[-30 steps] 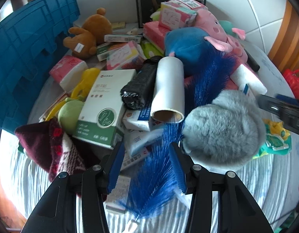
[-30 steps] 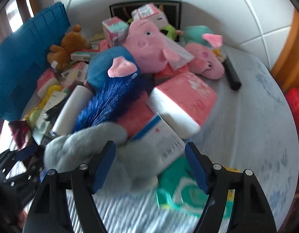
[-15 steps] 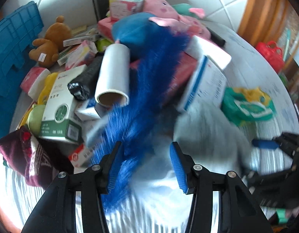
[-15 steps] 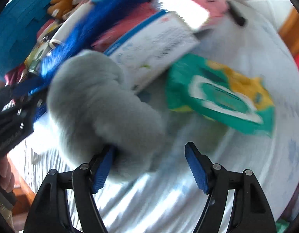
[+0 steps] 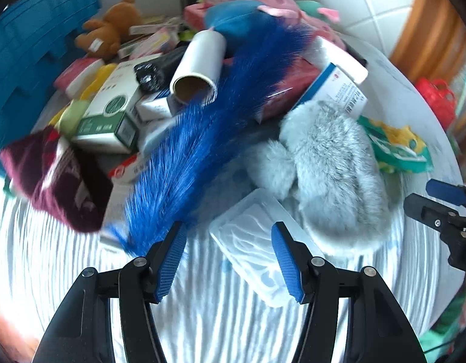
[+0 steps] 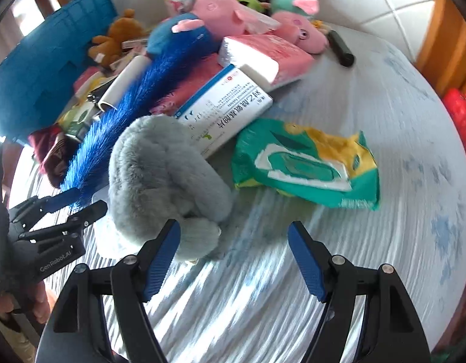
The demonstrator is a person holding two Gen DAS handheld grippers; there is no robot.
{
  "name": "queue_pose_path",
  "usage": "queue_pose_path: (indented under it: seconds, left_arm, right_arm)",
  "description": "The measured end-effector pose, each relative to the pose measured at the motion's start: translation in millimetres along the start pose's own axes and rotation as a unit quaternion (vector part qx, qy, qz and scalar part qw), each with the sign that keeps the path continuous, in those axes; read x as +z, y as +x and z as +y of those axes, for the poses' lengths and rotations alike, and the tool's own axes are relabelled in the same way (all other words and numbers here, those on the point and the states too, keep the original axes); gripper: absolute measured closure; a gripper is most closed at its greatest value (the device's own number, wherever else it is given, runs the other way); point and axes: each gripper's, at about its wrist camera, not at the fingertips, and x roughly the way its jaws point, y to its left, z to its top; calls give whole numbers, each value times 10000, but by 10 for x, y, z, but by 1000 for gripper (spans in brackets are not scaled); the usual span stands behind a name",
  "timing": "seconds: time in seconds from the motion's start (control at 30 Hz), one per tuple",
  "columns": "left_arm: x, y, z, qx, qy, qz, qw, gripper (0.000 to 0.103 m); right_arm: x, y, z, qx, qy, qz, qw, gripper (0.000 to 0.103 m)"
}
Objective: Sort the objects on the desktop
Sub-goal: 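Grasp the clear plastic box with the left tool while the right tool reaches the grey plush, then close the right tool on the grey plush and lift it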
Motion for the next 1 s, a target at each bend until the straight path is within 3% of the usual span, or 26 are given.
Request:
queue_pose_path:
  seconds: [0.17, 0.27, 0.33, 0.47, 0.53, 0.63, 0.67, 0.83, 1.0]
  left_arm:
    - [-53, 82, -266, 338, -763, -18, 9965, 33]
    - [-65, 265, -367, 874, -985, 87, 9913, 30]
    - [-114, 362, -326, 954, -1210, 236, 9878, 41]
    - [-282, 240, -143, 1099, -1538, 150, 9819, 43]
    - [-346, 149, -43, 1104, -1613, 87, 9807, 43]
    - [-374, 44, 59, 1109, -1639, -18, 9802, 43]
    - [-378, 15, 92, 1103, -1638, -51, 9803, 43]
    - [-380, -33, 143, 1011, -1455, -85, 9841, 43]
    - [-354, 20, 110, 897, -1266, -111, 9878, 43]
  right_arm:
    - [5, 88, -239, 210, -570, 157, 9980, 30]
    - [24, 124, -368, 242, -742, 258, 9966, 30]
    - [44, 132, -401, 335, -827, 282, 9956, 30]
    - [101, 168, -262, 626, -1025, 255, 9924, 30]
    - [127, 183, -138, 789, -1092, 216, 9907, 29]
    - [158, 220, 122, 930, -1205, 191, 9882, 7]
    - [165, 234, 209, 945, -1251, 176, 9875, 5]
    - [218, 352, 521, 925, -1251, 153, 9877, 5]
    - [231, 645, 714, 616, -1187, 238, 9907, 5]
